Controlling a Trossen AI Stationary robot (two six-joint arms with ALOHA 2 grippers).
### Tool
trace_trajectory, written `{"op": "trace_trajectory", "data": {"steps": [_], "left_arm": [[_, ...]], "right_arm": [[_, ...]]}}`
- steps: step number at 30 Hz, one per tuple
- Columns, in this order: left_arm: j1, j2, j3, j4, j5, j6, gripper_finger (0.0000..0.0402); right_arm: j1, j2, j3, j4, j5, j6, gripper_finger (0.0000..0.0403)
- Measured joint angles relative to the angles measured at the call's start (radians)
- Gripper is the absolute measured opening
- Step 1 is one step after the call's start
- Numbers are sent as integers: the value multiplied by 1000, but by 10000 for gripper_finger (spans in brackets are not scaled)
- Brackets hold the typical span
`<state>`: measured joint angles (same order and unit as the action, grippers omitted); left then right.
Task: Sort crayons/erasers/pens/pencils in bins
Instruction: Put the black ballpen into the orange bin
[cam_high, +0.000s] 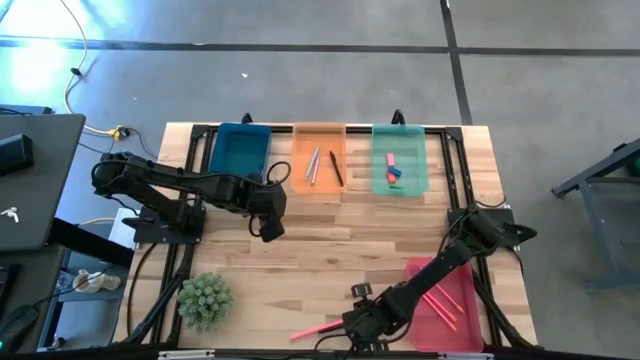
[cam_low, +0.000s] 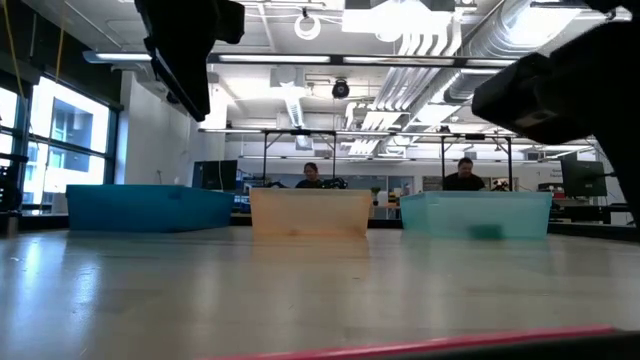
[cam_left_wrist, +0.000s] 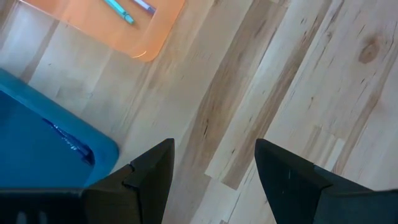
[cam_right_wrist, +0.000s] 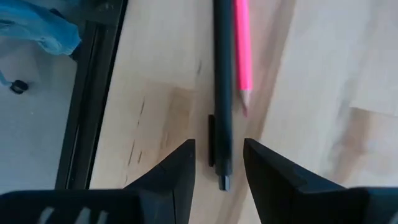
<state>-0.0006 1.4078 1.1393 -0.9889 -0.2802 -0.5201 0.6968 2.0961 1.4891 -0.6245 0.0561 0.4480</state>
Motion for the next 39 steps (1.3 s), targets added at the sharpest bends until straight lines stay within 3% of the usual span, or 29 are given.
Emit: {"op": "trace_trajectory", "data": {"steps": [13, 26, 36, 39], "left_arm": [[0, 0, 0, 0, -1, 0, 213], [0, 0, 0, 1, -4, 0, 213], [0, 0, 0, 0, 0, 1, 213], [0, 0, 0, -3, 55, 37, 213]], "right_arm": [[0, 82, 29, -10, -26, 71, 124], [5, 83, 27, -42, -20, -23, 22], [10, 82, 25, -42, -20, -55, 21], [10, 79, 24, -42, -20, -34, 21]]}}
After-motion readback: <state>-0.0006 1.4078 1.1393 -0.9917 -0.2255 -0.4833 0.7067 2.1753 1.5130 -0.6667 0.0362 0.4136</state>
